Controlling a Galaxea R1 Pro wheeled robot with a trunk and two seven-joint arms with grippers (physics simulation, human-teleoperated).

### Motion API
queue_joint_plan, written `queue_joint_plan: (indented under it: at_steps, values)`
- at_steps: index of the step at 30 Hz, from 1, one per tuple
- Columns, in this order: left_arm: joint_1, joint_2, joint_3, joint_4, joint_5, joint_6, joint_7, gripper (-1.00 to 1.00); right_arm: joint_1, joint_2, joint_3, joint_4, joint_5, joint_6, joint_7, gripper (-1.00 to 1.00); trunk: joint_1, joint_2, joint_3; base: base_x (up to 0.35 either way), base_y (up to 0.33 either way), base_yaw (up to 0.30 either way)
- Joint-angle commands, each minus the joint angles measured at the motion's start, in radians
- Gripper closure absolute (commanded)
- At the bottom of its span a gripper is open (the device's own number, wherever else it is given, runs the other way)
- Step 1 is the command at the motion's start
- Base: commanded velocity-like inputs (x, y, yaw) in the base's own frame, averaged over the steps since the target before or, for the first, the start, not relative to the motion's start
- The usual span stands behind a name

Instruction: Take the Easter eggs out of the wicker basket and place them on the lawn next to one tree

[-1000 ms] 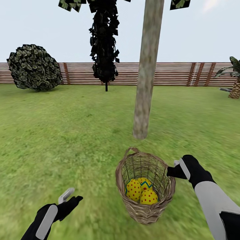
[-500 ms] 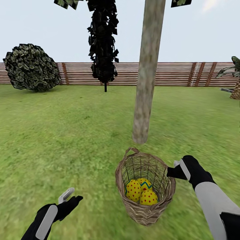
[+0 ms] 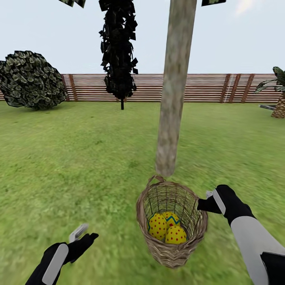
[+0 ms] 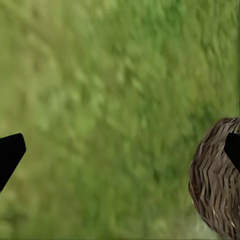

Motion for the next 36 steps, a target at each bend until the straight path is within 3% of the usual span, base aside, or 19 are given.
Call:
queue_joint_plan:
  at_steps: [1,36]
  values:
    - [0.000,0.000,0.000,-0.001,0.011,0.004,0.008,-1.00,-0.001,0.000,-0.002,-0.001,-0.019,0.004,0.000,1.00,0.000,0.000,-0.001,0.329,0.000,0.000]
    - [0.000,0.002,0.005,0.005,0.014,0.006,0.008,-1.00,0.004,-0.005,0.001,0.009,-0.018,-0.010,0.004,1.00,0.000,0.000,-0.001,0.316,0.000,0.000]
